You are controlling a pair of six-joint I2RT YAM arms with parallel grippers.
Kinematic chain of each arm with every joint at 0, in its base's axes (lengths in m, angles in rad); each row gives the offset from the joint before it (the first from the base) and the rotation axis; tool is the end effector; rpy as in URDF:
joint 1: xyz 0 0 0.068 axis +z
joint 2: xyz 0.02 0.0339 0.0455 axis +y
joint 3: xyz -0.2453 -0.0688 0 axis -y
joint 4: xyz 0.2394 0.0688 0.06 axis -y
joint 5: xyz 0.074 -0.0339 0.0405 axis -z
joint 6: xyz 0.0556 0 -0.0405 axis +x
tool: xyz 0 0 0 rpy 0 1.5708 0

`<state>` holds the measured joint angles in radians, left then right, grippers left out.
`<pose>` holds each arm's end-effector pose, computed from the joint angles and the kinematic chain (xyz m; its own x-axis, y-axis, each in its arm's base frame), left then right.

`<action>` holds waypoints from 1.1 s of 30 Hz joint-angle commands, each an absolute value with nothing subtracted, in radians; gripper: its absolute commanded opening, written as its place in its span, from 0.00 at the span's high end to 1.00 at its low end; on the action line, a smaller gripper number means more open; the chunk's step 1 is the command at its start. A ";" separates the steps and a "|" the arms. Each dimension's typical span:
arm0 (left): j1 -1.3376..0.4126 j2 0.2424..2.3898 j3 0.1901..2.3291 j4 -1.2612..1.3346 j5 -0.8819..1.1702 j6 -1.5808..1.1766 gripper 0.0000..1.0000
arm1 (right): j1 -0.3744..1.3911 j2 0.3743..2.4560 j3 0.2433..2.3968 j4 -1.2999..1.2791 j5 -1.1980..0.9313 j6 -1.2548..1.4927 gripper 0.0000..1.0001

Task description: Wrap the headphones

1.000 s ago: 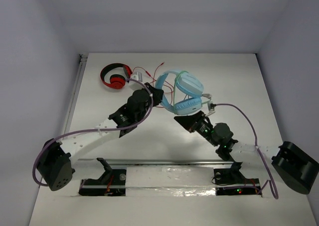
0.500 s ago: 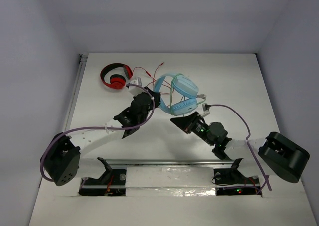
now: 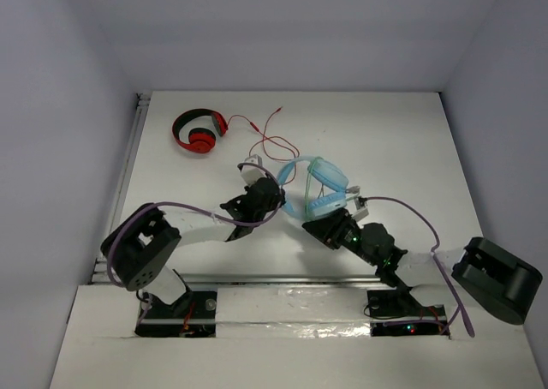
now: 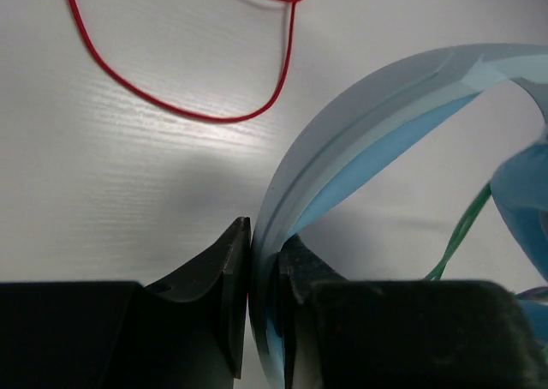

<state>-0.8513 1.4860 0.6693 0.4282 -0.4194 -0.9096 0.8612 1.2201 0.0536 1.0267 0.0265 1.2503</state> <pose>0.2295 -0.2275 0.1772 -0.4995 -0.5238 -0.6900 0.0723 0.7685 -0.6357 0.1401 0.1609 0.1293 -0.7321 0.6037 -0.3155 -0.1474 0.3118 0.9387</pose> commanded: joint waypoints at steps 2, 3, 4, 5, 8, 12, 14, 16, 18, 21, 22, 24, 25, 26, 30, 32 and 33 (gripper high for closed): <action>-0.871 1.558 0.699 0.557 -0.396 -0.973 1.00 | 0.877 1.093 -0.031 0.968 0.072 1.278 0.43; -0.871 1.577 0.716 0.557 -0.391 -0.976 1.00 | 0.877 1.007 -0.022 0.916 0.078 1.273 0.35; -0.871 1.595 0.724 0.554 -0.379 -0.976 1.00 | 0.877 0.956 -0.009 0.785 0.084 1.264 0.31; -0.871 1.629 0.732 0.552 -0.379 -0.979 1.00 | 0.877 0.899 -0.005 0.709 0.101 1.241 0.27; -0.871 1.669 0.767 0.535 -0.376 -0.971 1.00 | 0.877 0.636 0.081 0.375 0.153 1.189 0.14; -0.871 1.709 0.843 0.491 -0.365 -0.931 1.00 | 0.877 0.346 0.188 -0.013 0.267 1.123 0.07; -0.871 1.736 0.873 0.457 -0.353 -0.911 1.00 | 0.877 0.266 0.257 -0.102 0.304 1.073 0.07; -0.880 1.752 0.908 0.436 -0.338 -0.890 1.00 | 0.877 0.252 0.303 -0.169 0.356 1.030 0.06; -0.890 1.763 0.939 0.425 -0.333 -0.873 1.00 | 0.877 0.273 0.365 -0.187 0.399 0.967 0.12; -0.911 1.740 0.978 0.388 -0.373 -0.809 0.79 | 0.877 0.330 0.447 -0.184 0.457 0.890 0.39; -0.925 1.730 0.988 0.370 -0.400 -0.784 0.71 | 0.877 0.340 0.469 -0.184 0.474 0.873 0.47; -0.936 1.692 1.000 0.350 -0.434 -0.729 0.49 | 0.877 0.360 0.517 -0.183 0.530 0.825 0.62; -0.936 1.674 1.000 0.341 -0.451 -0.715 0.40 | 0.877 0.364 0.559 -0.175 0.546 0.810 0.62; -0.936 1.645 1.002 0.330 -0.457 -0.703 0.28 | 0.877 0.365 0.578 -0.167 0.558 0.772 0.62; -0.936 1.565 1.003 0.272 -0.474 -0.652 0.14 | 0.877 0.377 0.667 -0.152 0.619 0.677 0.51; -0.936 1.487 0.996 0.242 -0.488 -0.637 0.14 | 0.877 0.383 0.722 -0.176 0.649 0.646 0.46; -0.946 1.455 0.977 0.238 -0.497 -0.631 0.13 | 0.877 0.382 0.739 -0.187 0.672 0.617 0.41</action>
<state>-0.9409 1.5711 0.9672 0.2699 -0.4427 -0.6884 0.8719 0.3786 0.6590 -0.1753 0.5694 0.7357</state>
